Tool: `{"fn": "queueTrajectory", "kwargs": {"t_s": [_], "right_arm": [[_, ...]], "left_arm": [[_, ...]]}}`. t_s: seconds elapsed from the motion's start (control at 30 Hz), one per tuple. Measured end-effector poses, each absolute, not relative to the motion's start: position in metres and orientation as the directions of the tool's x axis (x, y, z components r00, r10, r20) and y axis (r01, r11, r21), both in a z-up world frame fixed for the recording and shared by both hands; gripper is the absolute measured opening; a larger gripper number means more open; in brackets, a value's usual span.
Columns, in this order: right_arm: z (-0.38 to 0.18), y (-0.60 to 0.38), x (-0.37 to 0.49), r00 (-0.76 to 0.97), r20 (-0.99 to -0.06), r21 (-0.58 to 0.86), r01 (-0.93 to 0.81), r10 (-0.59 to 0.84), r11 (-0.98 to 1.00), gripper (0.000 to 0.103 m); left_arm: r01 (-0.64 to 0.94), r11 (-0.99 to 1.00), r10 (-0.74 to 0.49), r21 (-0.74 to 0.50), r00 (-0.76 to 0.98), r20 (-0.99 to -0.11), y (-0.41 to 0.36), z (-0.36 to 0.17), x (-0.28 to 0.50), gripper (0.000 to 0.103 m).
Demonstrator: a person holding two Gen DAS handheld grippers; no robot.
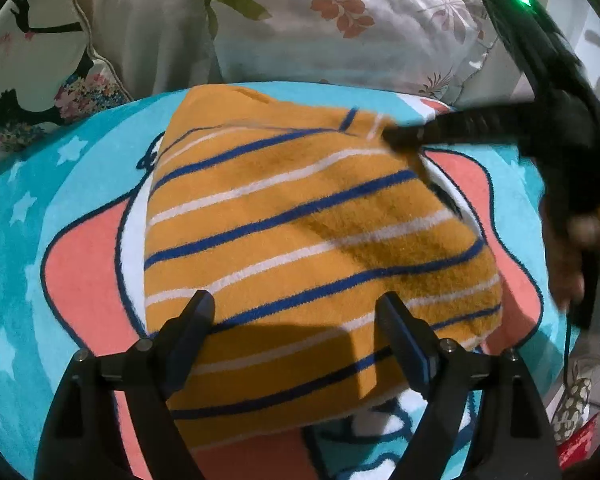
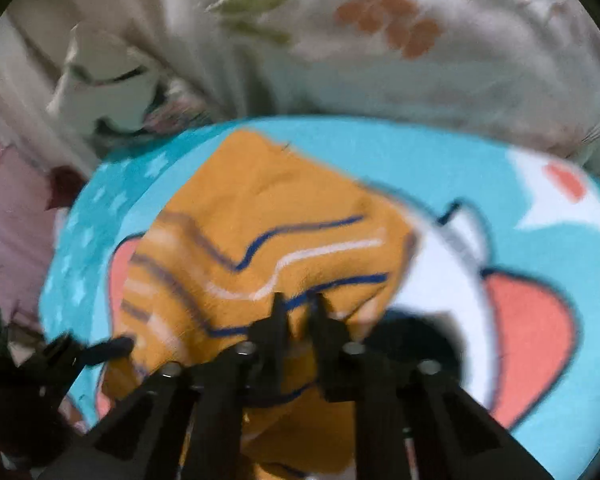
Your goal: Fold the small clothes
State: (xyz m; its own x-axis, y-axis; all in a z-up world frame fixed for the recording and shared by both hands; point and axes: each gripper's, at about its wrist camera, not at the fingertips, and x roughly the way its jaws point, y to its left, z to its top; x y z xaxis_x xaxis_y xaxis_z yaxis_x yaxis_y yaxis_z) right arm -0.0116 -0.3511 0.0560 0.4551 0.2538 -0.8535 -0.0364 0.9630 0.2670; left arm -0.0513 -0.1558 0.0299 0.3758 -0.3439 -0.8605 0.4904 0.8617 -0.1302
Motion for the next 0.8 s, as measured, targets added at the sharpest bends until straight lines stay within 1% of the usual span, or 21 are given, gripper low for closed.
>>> {"fn": "queueTrajectory", "kwargs": {"t_s": [0.03,0.13,0.17,0.2,0.23,0.27,0.33,0.37,0.4,0.43,0.47,0.5,0.57,0.63,0.7,0.73,0.77,0.8], "right_arm": [[0.058,-0.358,-0.007,0.465,-0.860,0.231,-0.008,0.208,0.973,0.007],[0.041,-0.363,0.009,0.428,-0.892,0.174,0.027,0.146,0.984,0.006],[0.035,-0.357,0.014,0.417,-0.903,0.119,0.021,0.100,0.993,0.006],[0.028,-0.351,0.017,0.414,-0.910,0.014,0.023,0.003,1.000,0.006],[0.023,-0.352,0.019,0.411,-0.910,-0.050,0.033,-0.059,0.998,0.006],[0.020,-0.359,0.020,0.403,-0.913,-0.048,0.054,-0.066,0.997,0.007],[0.025,-0.385,0.015,0.391,-0.920,0.075,0.152,0.010,0.985,0.007],[0.035,-0.395,0.006,0.416,-0.908,0.132,0.189,0.043,0.973,0.008],[0.051,-0.401,-0.005,0.460,-0.884,0.192,0.195,0.083,0.962,0.008],[0.071,-0.401,-0.021,0.513,-0.846,0.263,0.171,0.142,0.949,0.008],[0.083,-0.398,-0.031,0.537,-0.823,0.304,0.139,0.186,0.942,0.010],[0.095,-0.390,-0.042,0.542,-0.801,0.351,0.081,0.254,0.933,0.018],[0.098,-0.369,-0.047,0.517,-0.792,0.389,0.017,0.325,0.921,0.029],[0.082,-0.351,-0.047,0.462,-0.819,0.391,0.013,0.341,0.920,0.031],[0.061,-0.340,-0.042,0.407,-0.836,0.420,0.045,0.367,0.906,0.043],[0.050,-0.335,-0.041,0.398,-0.828,0.451,0.050,0.396,0.891,0.043],[0.042,-0.330,-0.042,0.397,-0.816,0.475,0.045,0.421,0.879,0.034],[0.038,-0.330,-0.041,0.403,-0.806,0.487,0.038,0.433,0.873,0.010]], "left_arm": [[0.493,0.861,-0.343,-0.128,0.376,-0.861,-0.158,0.029,-0.052,0.083],[0.499,0.861,-0.325,-0.101,0.386,-0.863,-0.164,0.027,-0.056,0.083],[0.497,0.863,-0.317,-0.094,0.388,-0.865,-0.165,0.027,-0.057,0.084],[0.495,0.864,-0.313,-0.091,0.388,-0.867,-0.165,0.026,-0.056,0.084],[0.494,0.864,-0.316,-0.095,0.386,-0.867,-0.164,0.026,-0.056,0.084],[0.492,0.865,-0.315,-0.096,0.383,-0.868,-0.162,0.027,-0.056,0.085],[0.477,0.873,-0.307,-0.103,0.373,-0.875,-0.158,0.030,-0.057,0.085],[0.465,0.877,-0.316,-0.121,0.367,-0.875,-0.154,0.033,-0.058,0.085],[0.455,0.880,-0.325,-0.138,0.364,-0.873,-0.150,0.036,-0.060,0.085],[0.443,0.882,-0.337,-0.159,0.361,-0.869,-0.146,0.040,-0.061,0.085],[0.430,0.885,-0.348,-0.177,0.360,-0.866,-0.141,0.044,-0.063,0.085],[0.414,0.890,-0.351,-0.189,0.360,-0.864,-0.137,0.047,-0.064,0.085],[0.376,0.901,-0.358,-0.217,0.363,-0.860,-0.126,0.052,-0.065,0.085],[0.341,0.907,-0.369,-0.246,0.364,-0.855,-0.116,0.055,-0.069,0.085],[0.323,0.911,-0.371,-0.257,0.369,-0.852,-0.110,0.057,-0.072,0.085],[0.315,0.914,-0.369,-0.257,0.374,-0.851,-0.107,0.058,-0.074,0.085],[0.309,0.917,-0.361,-0.251,0.379,-0.852,-0.104,0.060,-0.076,0.085],[0.304,0.922,-0.351,-0.242,0.385,-0.854,-0.102,0.062,-0.078,0.085]]}}
